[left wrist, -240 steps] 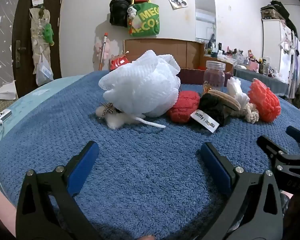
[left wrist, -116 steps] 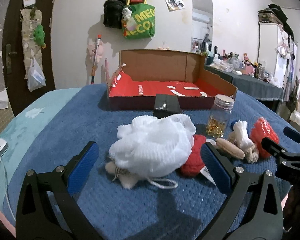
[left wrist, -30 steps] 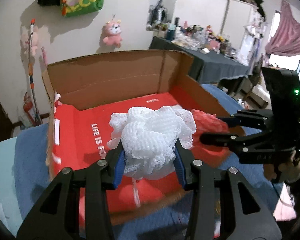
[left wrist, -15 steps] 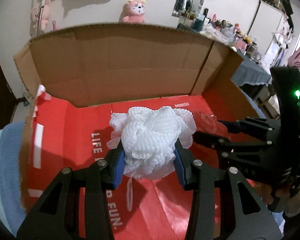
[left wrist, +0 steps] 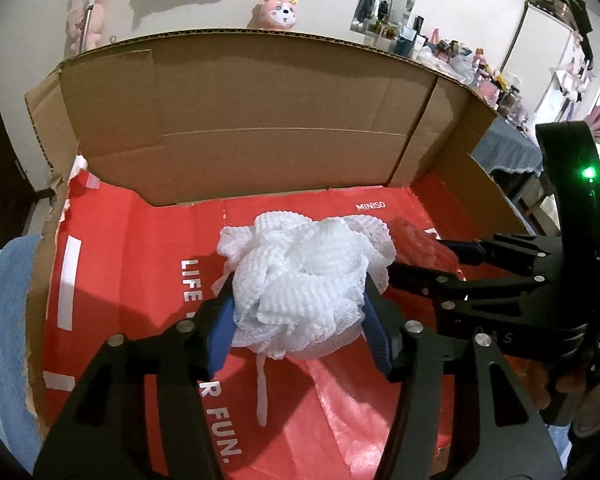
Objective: Organize soft objects
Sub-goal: 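Carry both puffs into the red box and open both tools, then withdraw both tools from the box back toward the remaining items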
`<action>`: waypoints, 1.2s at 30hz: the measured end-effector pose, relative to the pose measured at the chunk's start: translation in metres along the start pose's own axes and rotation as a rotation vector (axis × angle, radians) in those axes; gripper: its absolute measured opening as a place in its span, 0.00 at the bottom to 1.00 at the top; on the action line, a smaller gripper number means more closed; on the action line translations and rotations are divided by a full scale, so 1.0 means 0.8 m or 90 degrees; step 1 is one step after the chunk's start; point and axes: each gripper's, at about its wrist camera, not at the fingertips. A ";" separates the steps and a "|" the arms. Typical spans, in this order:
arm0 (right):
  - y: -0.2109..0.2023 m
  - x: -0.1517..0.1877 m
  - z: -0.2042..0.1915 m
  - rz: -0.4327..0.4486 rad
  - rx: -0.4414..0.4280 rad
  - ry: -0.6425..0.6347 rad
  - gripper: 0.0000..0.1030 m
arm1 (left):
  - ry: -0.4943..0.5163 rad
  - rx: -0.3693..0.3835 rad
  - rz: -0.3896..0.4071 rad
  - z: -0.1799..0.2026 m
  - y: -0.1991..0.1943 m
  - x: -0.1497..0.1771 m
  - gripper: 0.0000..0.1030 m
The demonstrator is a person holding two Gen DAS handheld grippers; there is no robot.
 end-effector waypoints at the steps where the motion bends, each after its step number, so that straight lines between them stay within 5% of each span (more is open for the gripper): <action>1: 0.001 0.001 0.001 -0.002 0.000 -0.001 0.55 | -0.002 -0.001 0.000 -0.001 0.000 -0.001 0.58; 9: -0.009 0.003 0.004 0.006 0.007 0.000 0.69 | -0.005 -0.004 0.013 -0.002 -0.011 -0.003 0.75; 21: -0.063 0.012 0.009 0.041 0.015 0.005 0.81 | -0.015 -0.008 0.049 0.003 -0.057 -0.002 0.82; 36: -0.212 0.077 -0.038 0.205 0.027 -0.037 1.00 | 0.016 -0.048 0.165 0.046 -0.197 0.050 0.93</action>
Point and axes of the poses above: each gripper's, at about its wrist camera, not at the fingertips, and y roughly the way its jaws point, z to its right, x to its underside, and after that the axes turned 1 degree about z, right-handed
